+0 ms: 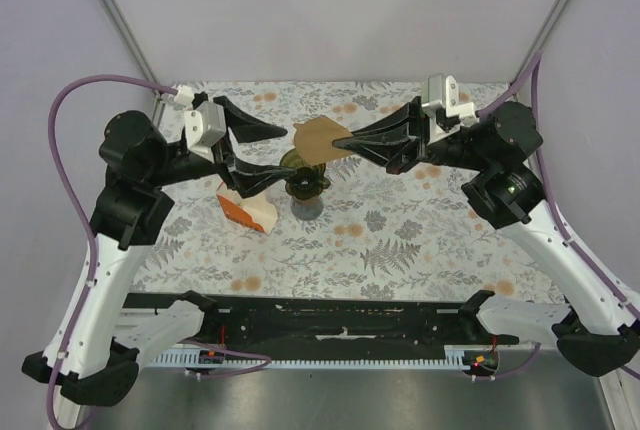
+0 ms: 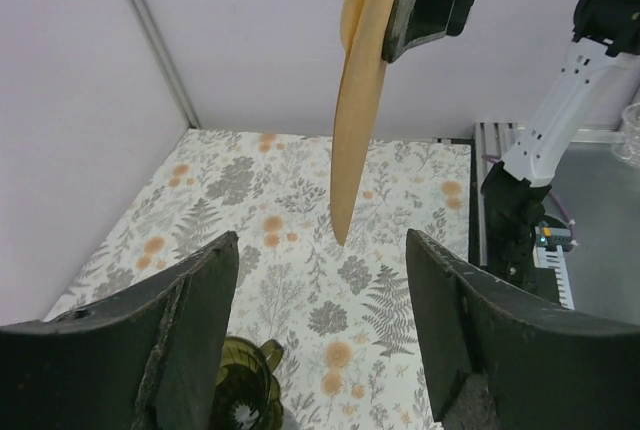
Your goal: Place the coffee filter in the dripper
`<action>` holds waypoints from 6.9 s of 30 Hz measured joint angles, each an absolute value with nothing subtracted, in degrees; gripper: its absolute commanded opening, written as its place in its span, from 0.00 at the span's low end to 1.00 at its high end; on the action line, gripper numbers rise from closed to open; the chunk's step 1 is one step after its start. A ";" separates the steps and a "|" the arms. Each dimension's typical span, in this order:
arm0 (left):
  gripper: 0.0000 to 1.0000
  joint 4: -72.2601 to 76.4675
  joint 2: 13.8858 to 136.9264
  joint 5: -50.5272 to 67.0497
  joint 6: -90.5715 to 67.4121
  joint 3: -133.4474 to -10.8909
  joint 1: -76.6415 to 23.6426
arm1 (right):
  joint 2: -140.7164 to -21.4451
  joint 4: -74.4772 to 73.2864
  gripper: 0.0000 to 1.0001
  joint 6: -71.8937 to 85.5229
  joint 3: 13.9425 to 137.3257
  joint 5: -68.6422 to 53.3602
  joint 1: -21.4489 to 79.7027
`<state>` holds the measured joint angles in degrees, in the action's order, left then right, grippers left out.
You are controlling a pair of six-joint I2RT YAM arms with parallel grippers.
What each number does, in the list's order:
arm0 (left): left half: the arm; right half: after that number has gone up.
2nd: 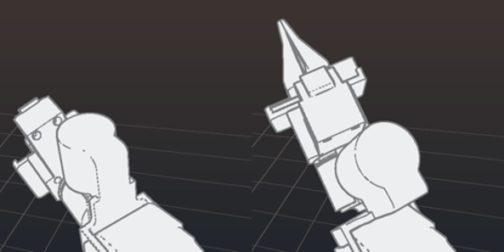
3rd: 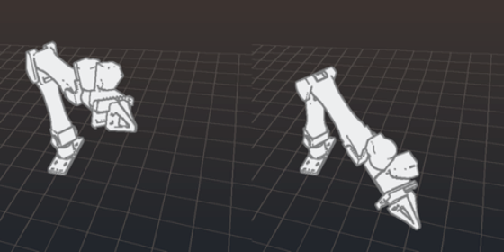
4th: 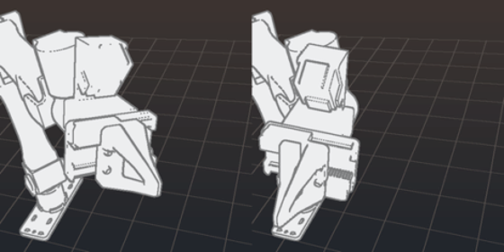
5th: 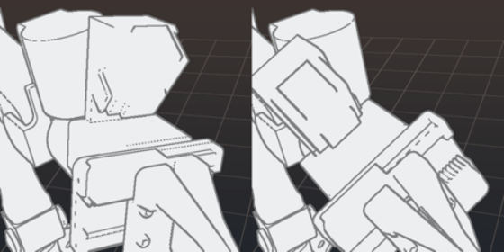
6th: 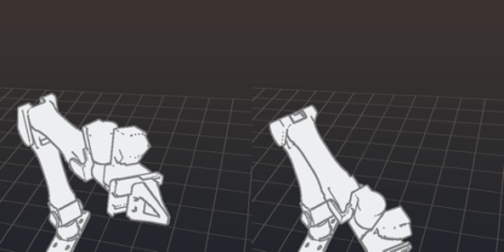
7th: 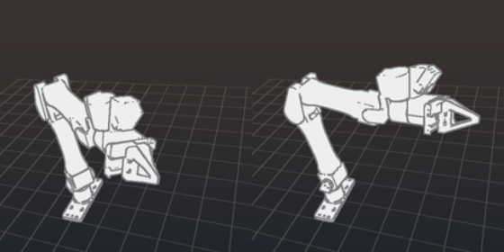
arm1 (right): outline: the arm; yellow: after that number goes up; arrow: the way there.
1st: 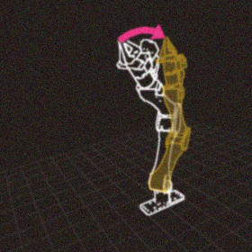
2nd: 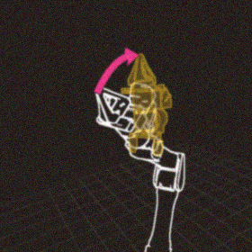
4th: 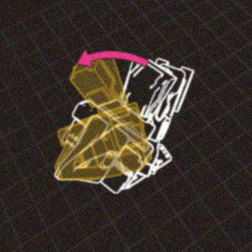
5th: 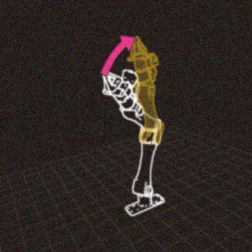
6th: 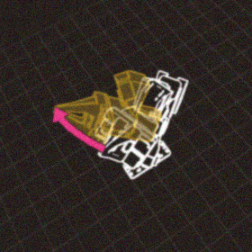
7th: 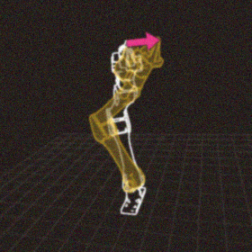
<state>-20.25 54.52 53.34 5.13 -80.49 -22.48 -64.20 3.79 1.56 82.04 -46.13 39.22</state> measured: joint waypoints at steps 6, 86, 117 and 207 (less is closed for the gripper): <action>0.55 -14.94 58.26 54.68 0.84 -79.94 -24.77 | -66.59 11.62 0.00 5.21 81.01 -46.30 39.22; 0.76 1.34 48.71 52.82 -16.16 -66.50 -22.83 | -64.71 24.80 0.00 11.22 73.65 -42.06 45.39; 0.02 5.26 36.91 49.32 -6.81 -48.97 -24.18 | -62.46 -13.67 0.46 -21.85 81.76 -35.44 51.86; 0.02 -1.52 36.49 50.81 8.88 -47.40 -24.18 | -68.55 -20.29 0.40 -35.40 84.77 -29.67 54.92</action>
<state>-1.52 36.49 50.81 8.88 -47.40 -24.18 -68.55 -20.29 -35.40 84.77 -29.67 54.92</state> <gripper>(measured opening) 0.026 0.414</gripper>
